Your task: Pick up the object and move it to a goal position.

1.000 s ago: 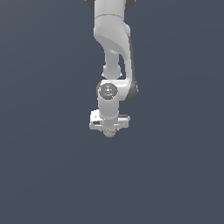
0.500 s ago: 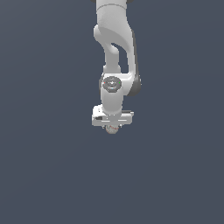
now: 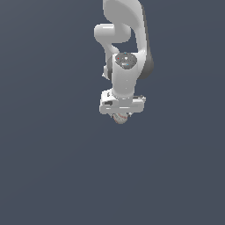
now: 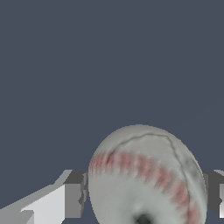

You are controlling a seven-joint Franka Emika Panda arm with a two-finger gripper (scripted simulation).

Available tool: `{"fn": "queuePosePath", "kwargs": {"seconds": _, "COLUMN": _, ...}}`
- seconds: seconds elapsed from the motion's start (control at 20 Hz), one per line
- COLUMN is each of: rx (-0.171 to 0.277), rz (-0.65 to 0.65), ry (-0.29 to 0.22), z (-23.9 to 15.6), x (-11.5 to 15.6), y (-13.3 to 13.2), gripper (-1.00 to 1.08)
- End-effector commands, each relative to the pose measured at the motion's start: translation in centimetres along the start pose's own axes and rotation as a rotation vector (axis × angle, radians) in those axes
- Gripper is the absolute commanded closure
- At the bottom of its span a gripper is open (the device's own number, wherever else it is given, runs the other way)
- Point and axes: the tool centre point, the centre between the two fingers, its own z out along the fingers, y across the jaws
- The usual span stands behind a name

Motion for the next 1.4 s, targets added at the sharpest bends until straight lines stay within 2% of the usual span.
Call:
{"fn": "queuePosePath", "kwargs": {"seconds": 0.0, "rx": -0.001, "rz": 0.000, "ry": 0.003, "z": -2.7, "x": -0.6, "y": -1.5, "gripper": 1.08}}
{"fn": "queuePosePath", "kwargs": {"seconds": 0.9, "rx": -0.001, "rz": -0.001, "ry": 0.003, "z": -22.1, "x": -5.1, "y": -12.2, "gripper": 1.08}}
{"fn": "queuePosePath", "kwargs": {"seconds": 1.35, "rx": 0.000, "rz": -0.001, "ry": 0.003, "z": -28.6, "x": -6.2, "y": -15.9, "gripper": 1.08}}
